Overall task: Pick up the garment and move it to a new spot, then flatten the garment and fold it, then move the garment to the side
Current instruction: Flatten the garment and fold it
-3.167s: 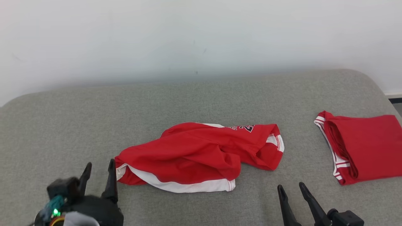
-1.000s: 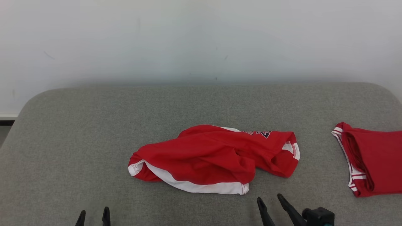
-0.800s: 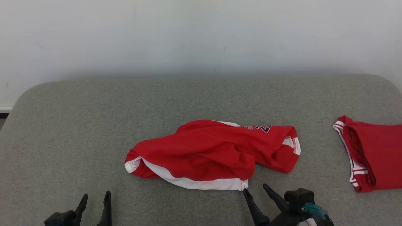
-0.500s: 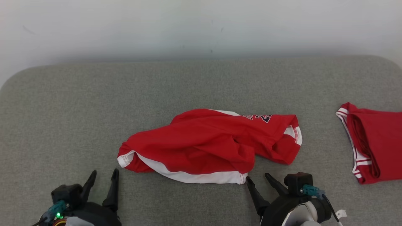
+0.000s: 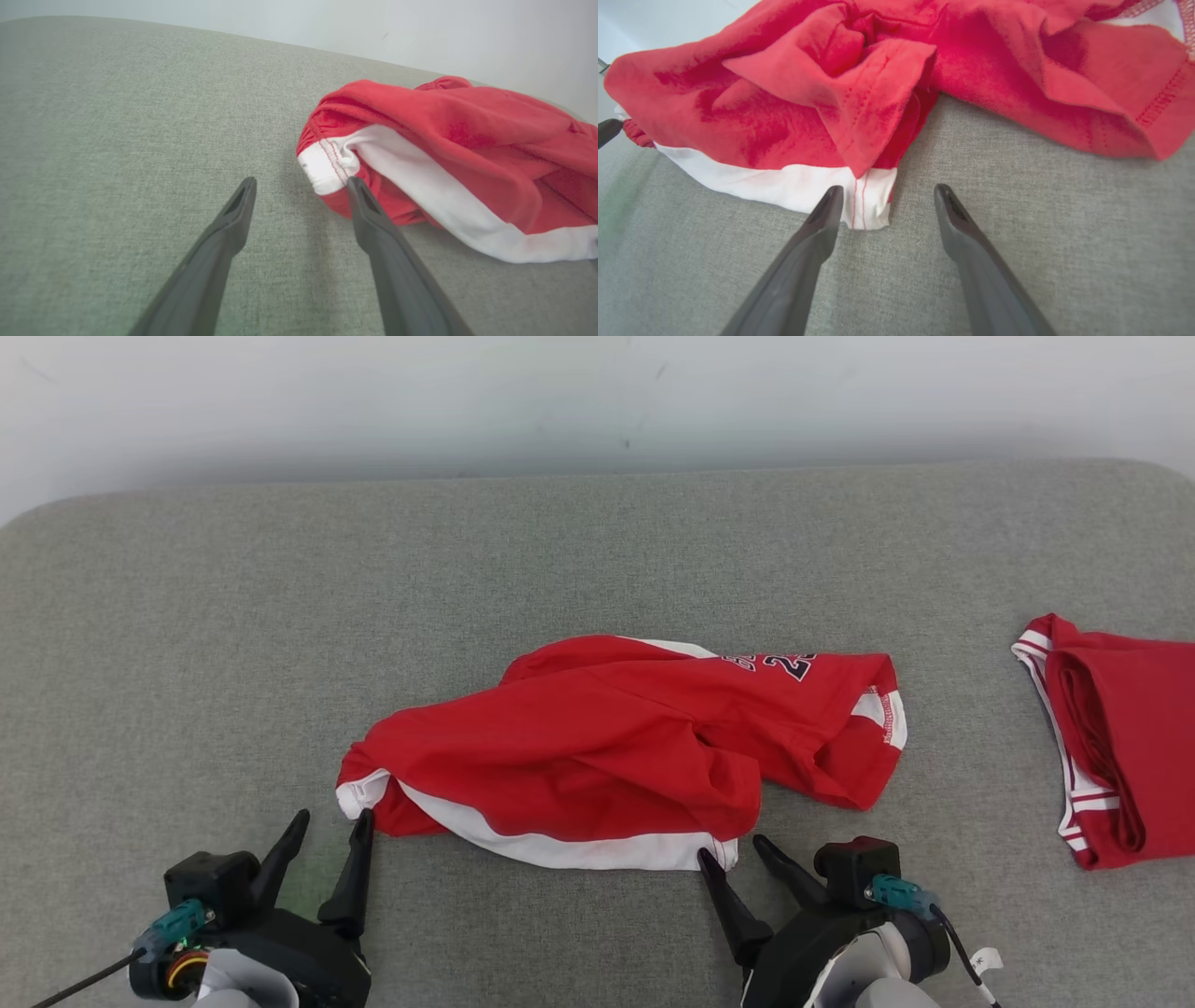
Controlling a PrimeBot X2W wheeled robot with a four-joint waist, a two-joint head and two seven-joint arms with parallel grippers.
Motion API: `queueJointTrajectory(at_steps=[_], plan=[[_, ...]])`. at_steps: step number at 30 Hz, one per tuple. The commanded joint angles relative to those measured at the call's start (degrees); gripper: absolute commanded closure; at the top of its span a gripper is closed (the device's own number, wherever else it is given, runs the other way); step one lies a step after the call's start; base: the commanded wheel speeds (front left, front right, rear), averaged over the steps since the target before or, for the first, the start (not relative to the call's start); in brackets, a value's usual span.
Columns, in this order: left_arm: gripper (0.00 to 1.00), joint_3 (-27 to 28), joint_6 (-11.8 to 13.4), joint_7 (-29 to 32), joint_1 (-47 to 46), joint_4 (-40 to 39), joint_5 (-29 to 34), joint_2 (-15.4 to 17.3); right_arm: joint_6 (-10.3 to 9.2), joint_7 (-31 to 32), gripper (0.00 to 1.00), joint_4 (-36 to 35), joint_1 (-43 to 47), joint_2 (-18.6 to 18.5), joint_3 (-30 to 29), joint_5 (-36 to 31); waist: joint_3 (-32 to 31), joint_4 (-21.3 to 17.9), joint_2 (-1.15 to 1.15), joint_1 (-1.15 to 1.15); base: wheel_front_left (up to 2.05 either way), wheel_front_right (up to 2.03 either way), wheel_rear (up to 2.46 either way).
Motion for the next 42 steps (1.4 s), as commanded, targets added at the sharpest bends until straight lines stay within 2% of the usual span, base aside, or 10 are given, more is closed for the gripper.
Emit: queueJointTrajectory(at_steps=[1,12,13,14,15,16,38,40,41,42], plan=[[0.00,-1.09,0.06,-0.45,-1.08,-0.19,-1.41,0.48,-0.16,-0.37,0.00,0.51,-0.19,0.08,0.87,0.86,0.04,-0.02,-0.01,-0.01,0.00,0.00,0.00],[0.00,-5.37,0.06,-0.66,-3.19,-0.12,-6.80,1.96,-0.16,-0.78,0.00,0.74,-0.34,0.09,3.51,2.11,0.58,-0.54,-0.01,-0.01,0.00,0.00,0.00],[0.10,-5.93,0.06,-0.65,-3.31,-0.14,-7.65,2.03,-0.16,-0.71,0.00,0.76,-0.44,0.09,3.54,2.17,0.70,-0.55,-0.01,-0.01,0.00,0.00,0.00],[0.47,-6.48,0.06,-0.66,-3.60,-0.14,-8.27,2.27,-0.16,-0.72,0.00,0.77,-0.54,0.09,3.59,2.26,0.81,-0.56,-0.01,-0.01,0.00,0.00,0.00],[0.63,-7.00,0.06,-0.66,-3.98,-0.09,-8.47,2.59,-0.16,-0.72,0.00,0.78,-0.63,0.09,3.64,2.35,0.91,-0.57,-0.01,-0.01,0.00,0.00,0.00],[1.00,-7.52,0.06,-0.66,-4.25,-0.08,-8.98,2.72,-0.16,-0.65,0.00,0.81,-0.74,0.09,3.61,2.39,1.09,-0.59,-0.01,-0.01,0.00,0.00,0.00],[1.00,-9.05,0.05,-0.59,-4.54,-0.11,-10.26,3.84,-0.16,-0.67,0.00,-4.10,1.88,0.08,3.96,-2.36,2.22,-0.68,-0.01,-0.01,0.00,0.00,0.00],[1.00,-8.89,0.05,-0.59,-4.40,-0.16,-10.03,3.79,-0.16,-0.67,0.15,-4.70,1.92,0.08,4.12,-2.91,2.17,-0.69,-0.01,-0.01,0.00,0.00,0.00],[1.00,-8.84,0.05,-0.59,-4.34,-0.17,-9.94,3.75,-0.16,-0.57,0.52,-4.91,1.99,0.08,4.07,-2.94,2.12,-0.66,-0.01,-0.01,0.00,0.00,0.00],[1.00,-8.79,0.05,-0.59,-4.28,-0.19,-9.85,3.69,-0.16,-0.44,0.60,-5.15,2.01,0.08,4.05,-3.21,2.07,-0.63,-0.01,-0.01,0.00,0.00,0.00]])
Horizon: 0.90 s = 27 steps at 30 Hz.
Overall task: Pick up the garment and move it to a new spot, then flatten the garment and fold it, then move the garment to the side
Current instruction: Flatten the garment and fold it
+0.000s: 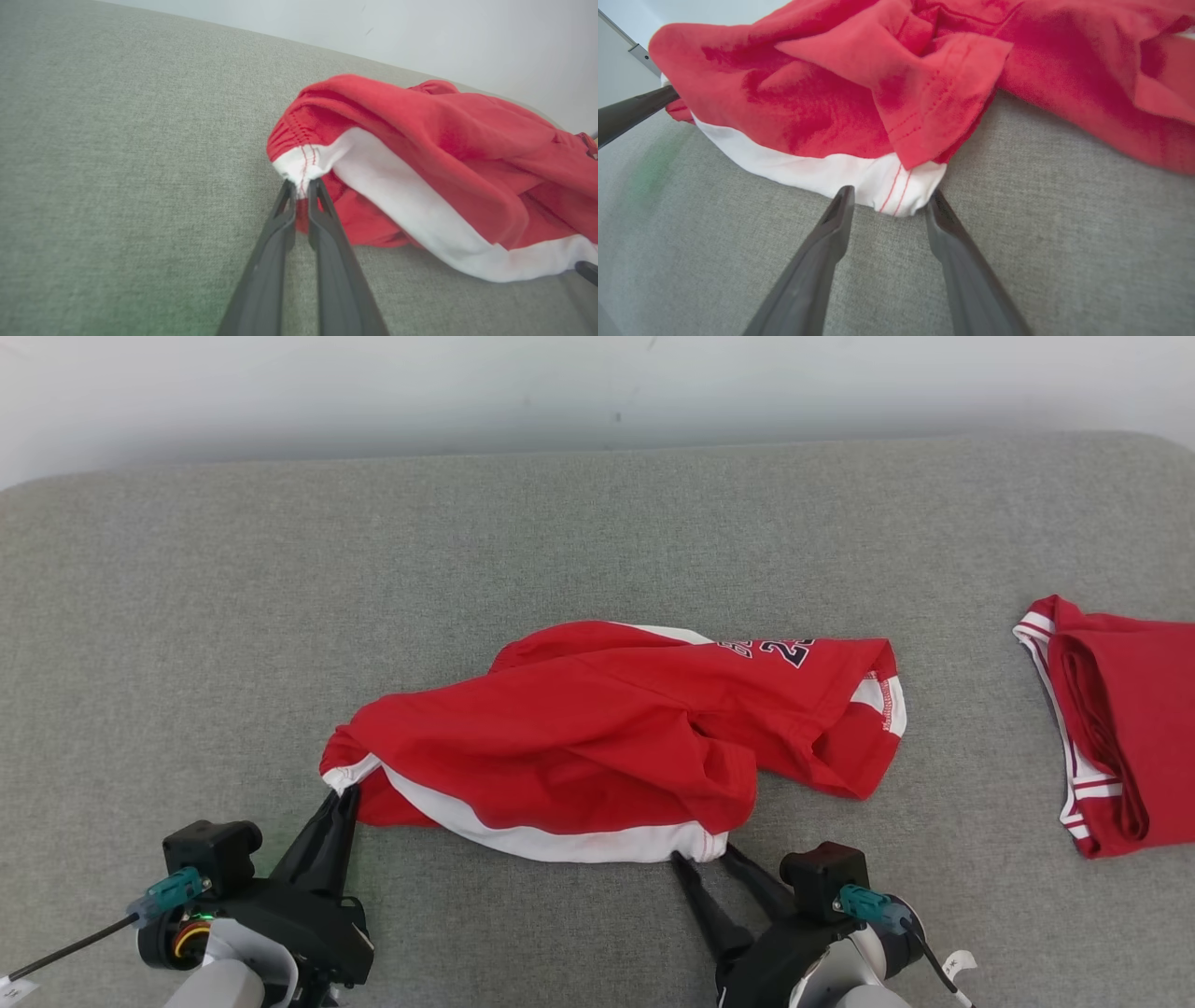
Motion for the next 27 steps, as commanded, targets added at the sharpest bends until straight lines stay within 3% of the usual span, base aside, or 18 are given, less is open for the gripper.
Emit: queueJointTrajectory(at_steps=[1,2,15,21,27], plan=[[1.00,0.25,0.05,-0.15,0.80,-0.16,0.39,0.12,-0.16,0.23,0.69,-0.43,0.66,0.05,-0.06,-0.69,-0.12,0.05,-0.01,0.00,0.00,0.00,0.00],[1.00,0.31,0.05,-0.15,0.87,-0.18,0.40,0.10,-0.16,0.35,1.00,-0.59,0.73,0.05,-0.21,-0.72,-0.17,0.06,-0.01,0.00,0.00,0.00,0.00],[1.00,2.94,0.05,-0.15,1.20,-4.27,0.59,-0.41,-0.16,-2.06,1.00,-5.59,-0.26,0.05,-3.61,-0.40,-1.38,-0.26,-0.01,0.00,0.00,0.00,0.00],[1.00,6.00,0.05,-0.15,0.84,-11.92,-1.74,-1.10,-0.16,-2.68,1.00,-12.44,-1.33,0.04,-6.28,-1.44,-2.27,-0.75,-0.01,0.00,0.00,0.00,0.00],[1.00,2.93,0.05,1.89,-5.39,-18.29,-7.04,1.40,-0.16,1.82,1.00,-20.24,-7.14,-1.28,-9.50,-1.28,-1.30,-2.02,-0.01,0.00,0.00,0.00,0.00]])
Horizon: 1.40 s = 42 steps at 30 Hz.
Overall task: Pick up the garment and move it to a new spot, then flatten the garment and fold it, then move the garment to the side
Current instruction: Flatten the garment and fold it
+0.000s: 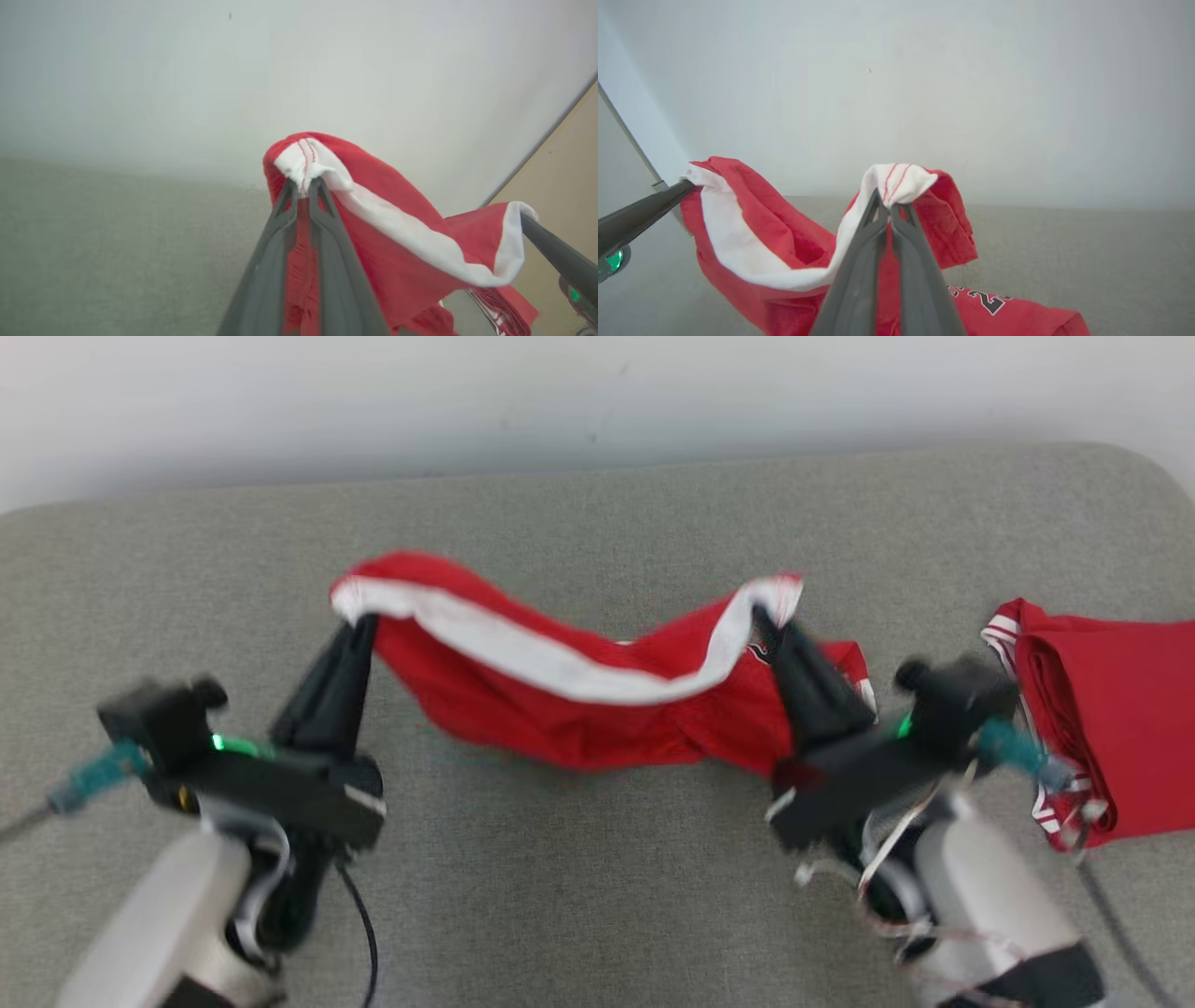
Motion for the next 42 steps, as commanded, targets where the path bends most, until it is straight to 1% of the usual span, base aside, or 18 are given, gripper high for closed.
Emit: queueJointTrajectory(at_steps=[1,4,7,10,13,14,18,21,27,29,33,38,41,42], plan=[[1.00,-0.02,0.05,0.63,-1.85,-0.60,-1.36,0.55,-0.16,0.87,1.00,-0.66,-1.75,-1.05,-0.26,0.43,0.94,-0.66,0.00,0.00,0.00,0.00,0.00],[1.00,0.80,0.05,2.88,-7.57,-2.10,-6.26,1.37,-0.16,4.80,1.00,-2.37,-7.78,-2.61,-0.52,2.22,3.23,-1.78,0.00,0.00,0.00,0.00,0.00],[1.00,2.53,0.05,5.21,-13.61,-2.15,-9.63,2.10,-0.16,8.39,1.00,-2.38,-14.70,-3.95,0.04,4.55,6.46,-3.09,0.00,0.00,0.00,0.00,0.00],[1.00,4.37,0.22,7.78,-20.42,-1.14,-11.56,3.09,-0.15,11.07,1.00,-0.32,-22.66,-3.87,-0.36,7.43,10.41,-4.62,0.00,0.00,0.00,0.00,0.00],[1.00,5.99,1.41,9.83,-27.36,-0.27,-12.15,3.75,-0.16,12.48,1.00,3.59,-30.90,-3.41,-1.01,9.20,14.70,-6.02,0.00,0.00,0.00,0.00,0.00],[1.00,6.48,1.98,10.38,-29.79,-0.04,-11.83,4.05,-0.16,12.74,1.00,4.90,-33.99,-3.61,-0.85,8.68,16.22,-6.43,0.00,0.00,0.00,0.00,0.00],[1.00,8.70,3.87,9.21,-38.83,1.62,-10.30,4.10,-0.15,11.05,1.00,11.03,-44.58,-2.28,-2.61,9.12,21.23,-7.53,0.00,0.00,0.00,0.00,0.00],[1.00,10.70,4.49,6.78,-45.21,2.96,-9.65,3.43,-0.15,7.59,1.00,15.21,-51.65,-1.54,-4.62,8.66,23.92,-8.08,0.00,0.00,0.00,0.00,0.00],[1.00,13.62,3.50,1.31,-54.10,4.29,-8.66,2.24,-0.17,-2.55,1.00,21.05,-62.24,-0.99,-9.52,6.34,26.68,-7.77,0.00,0.00,0.00,0.00,0.00],[1.00,13.79,2.24,0.14,-55.82,4.68,-8.39,1.76,-0.19,-6.29,1.00,23.77,-64.83,-0.97,-10.95,5.40,27.25,-7.16,0.00,0.00,0.00,0.00,0.00],[1.00,14.37,1.38,-0.71,-54.63,5.10,-9.26,1.24,-0.21,-7.86,1.00,26.38,-65.62,-0.94,-10.95,5.11,27.54,-6.57,0.00,0.00,0.00,0.00,0.00],[1.00,12.80,0.46,-1.23,-48.33,5.71,-10.40,0.64,-0.20,-6.50,1.00,30.69,-62.61,-1.36,-8.66,5.48,27.13,-5.80,0.00,0.00,0.00,0.00,0.00],[1.00,11.30,-0.01,-1.53,-42.22,3.74,-10.57,0.75,-0.18,-5.84,1.00,30.26,-58.79,-2.20,-5.72,7.16,25.48,-5.48,0.00,0.00,0.00,0.00,0.00],[1.00,11.50,-0.08,-1.82,-39.68,2.72,-11.62,0.23,-0.18,-5.66,1.00,29.65,-57.01,-2.63,-4.82,7.94,24.60,-5.34,0.00,0.00,0.00,0.00,0.00]])
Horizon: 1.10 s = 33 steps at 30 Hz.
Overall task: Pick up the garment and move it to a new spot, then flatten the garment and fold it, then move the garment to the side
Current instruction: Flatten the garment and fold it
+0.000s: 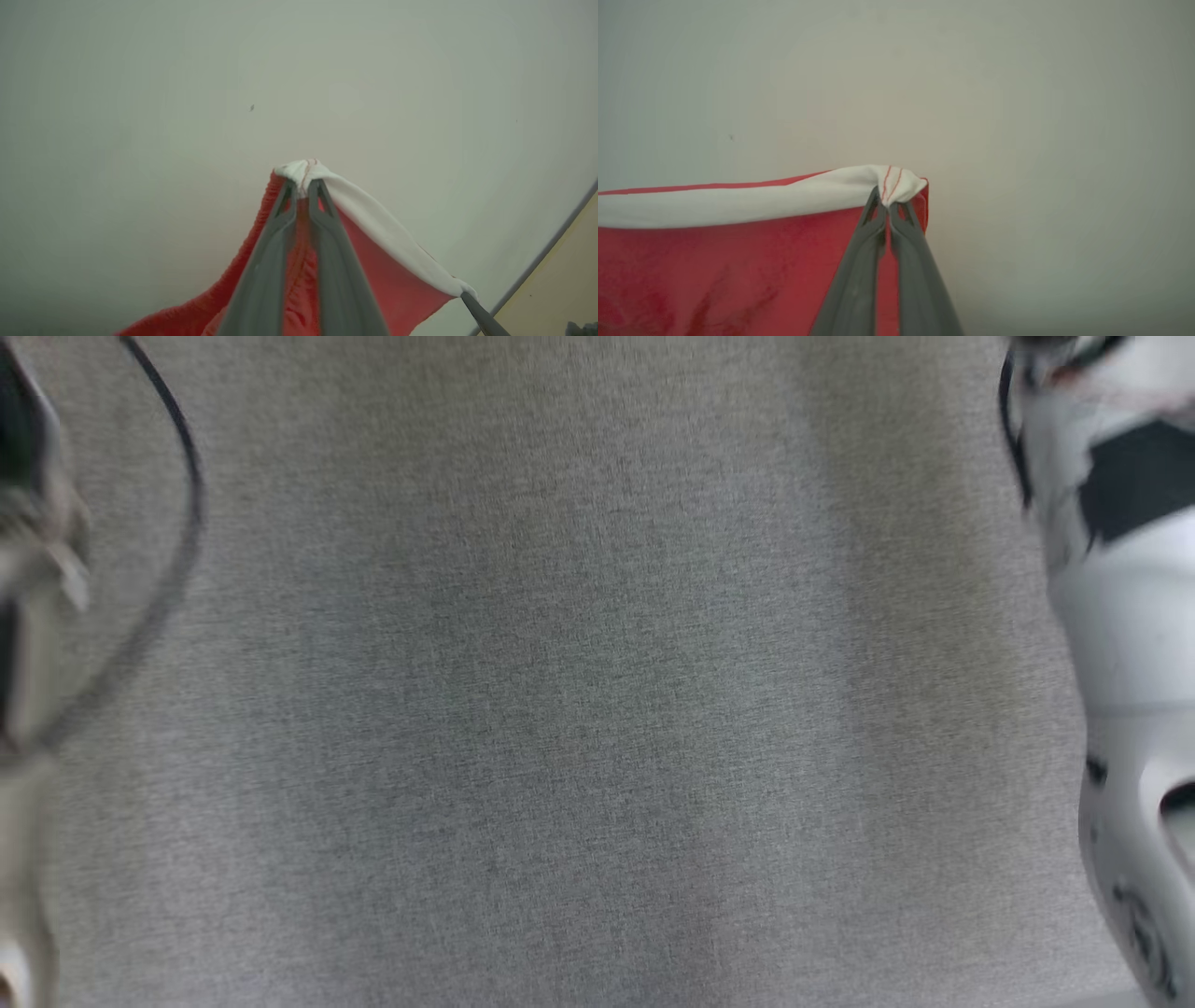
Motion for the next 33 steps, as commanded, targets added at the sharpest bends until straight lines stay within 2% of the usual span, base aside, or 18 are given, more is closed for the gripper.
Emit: queueJointTrajectory(at_steps=[1,5,7,9,13,16,21,24,28,32,33], plan=[[1.00,0.15,-0.33,-0.61,3.96,-2.00,-1.22,-0.36,-0.19,0.67,1.00,-1.39,3.06,-1.23,1.16,1.64,-2.49,0.57,-0.01,-0.01,0.00,0.00,0.00],[1.00,0.84,-0.31,-0.99,16.67,-8.43,-0.12,0.21,-0.19,3.90,1.00,-8.07,13.30,-3.85,3.62,5.59,-7.36,0.89,-0.01,-0.01,0.00,0.00,0.00],[1.00,3.96,-0.24,-1.05,24.00,-11.34,-0.59,-1.70,-0.20,6.76,1.00,-11.07,19.62,-5.41,2.99,6.25,-10.03,0.94,-0.01,-0.01,0.00,0.00,0.00],[1.00,4.99,-0.22,-1.08,31.60,-13.56,1.84,-2.52,-0.23,10.11,1.00,-13.98,26.34,-6.05,1.94,6.75,-13.00,1.24,-0.01,-0.01,0.00,0.00,0.00],[1.00,5.54,-0.22,-1.11,44.32,-15.67,5.91,-4.80,-0.24,16.93,1.00,-20.83,39.59,-6.60,-1.08,4.97,-18.19,1.70,-0.01,-0.01,0.00,0.00,0.00],[1.00,3.69,-0.13,-1.11,51.71,-15.60,10.13,-5.45,-0.24,22.59,1.00,-26.03,49.58,-6.74,-3.75,1.63,-21.35,2.25,-0.01,-0.01,0.00,0.00,0.00],[1.00,2.66,-0.03,-1.13,60.51,-14.08,13.84,-6.85,-0.25,32.42,1.00,-35.19,64.96,-4.48,-9.52,-2.20,-25.59,3.05,-0.01,-0.01,0.00,0.00,0.00],[1.00,1.13,0.28,-1.12,64.30,-12.77,15.64,-6.51,-0.25,37.35,1.00,-40.62,72.88,-2.42,-11.96,-4.05,-27.31,3.43,-0.01,-0.01,0.00,0.00,0.00],[1.00,-1.24,0.95,0.34,68.44,-11.67,17.97,-4.94,-0.24,44.68,1.00,-47.35,82.18,-1.11,-12.69,-5.32,-28.76,3.68,-0.01,-0.01,0.00,0.00,0.00],[1.00,-3.91,2.13,2.70,71.82,-12.64,21.75,-1.99,-0.22,51.81,1.00,-52.23,89.63,-2.30,-11.97,-6.76,-29.14,3.76,-0.01,-0.01,0.00,0.00,0.00],[1.00,-3.91,2.13,2.70,71.82,-12.64,21.75,-1.99,-0.22,51.81,1.00,-52.23,89.63,-2.30,-11.97,-6.76,-29.14,3.76,-0.01,-0.01,0.00,0.00,0.00]])
